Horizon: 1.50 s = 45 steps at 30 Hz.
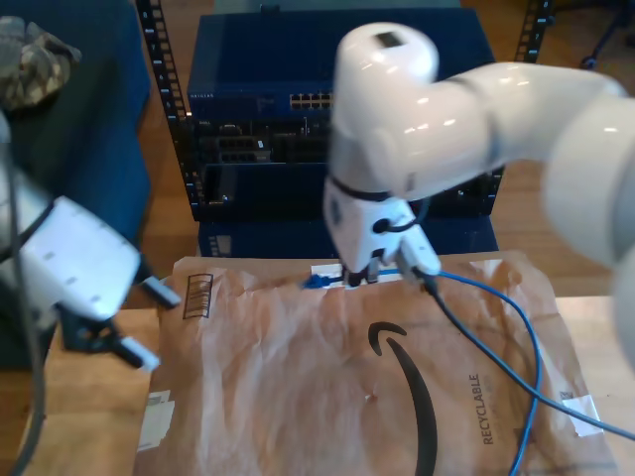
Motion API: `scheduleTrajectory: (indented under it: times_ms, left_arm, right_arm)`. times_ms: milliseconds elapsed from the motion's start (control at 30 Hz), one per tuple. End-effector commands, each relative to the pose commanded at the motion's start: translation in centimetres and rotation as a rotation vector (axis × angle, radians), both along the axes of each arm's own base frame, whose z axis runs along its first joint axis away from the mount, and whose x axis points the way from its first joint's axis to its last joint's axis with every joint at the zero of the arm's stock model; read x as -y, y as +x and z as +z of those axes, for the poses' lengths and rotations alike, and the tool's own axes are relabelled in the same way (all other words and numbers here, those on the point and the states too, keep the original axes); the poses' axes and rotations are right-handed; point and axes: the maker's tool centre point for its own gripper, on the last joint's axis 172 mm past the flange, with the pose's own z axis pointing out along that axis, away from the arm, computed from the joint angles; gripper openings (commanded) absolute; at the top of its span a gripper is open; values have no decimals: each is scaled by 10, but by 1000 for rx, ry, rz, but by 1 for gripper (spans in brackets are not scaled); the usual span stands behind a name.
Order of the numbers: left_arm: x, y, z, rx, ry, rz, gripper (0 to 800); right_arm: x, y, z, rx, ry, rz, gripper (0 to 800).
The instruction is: Grab the cable and plug it in
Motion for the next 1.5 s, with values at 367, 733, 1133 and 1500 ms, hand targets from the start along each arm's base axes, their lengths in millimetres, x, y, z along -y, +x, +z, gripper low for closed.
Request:
scheduleTrajectory:
  times_ms: [367,733,1133,1500]
  left_arm:
    - [83,42,74,42,-256,77,798]
    - [122,42,126,77,-259,32,797]
    - [127,32,181,100,-267,-14,797]
    - [123,31,181,110,-252,-14,797]
  right_arm:
    - [34,-38,16,-189,231,-325,2]
    - [34,-53,63,-236,362,-381,2]
    - [34,-52,81,-195,379,-377,2]
    - [54,-41,135,-81,421,-398,2]
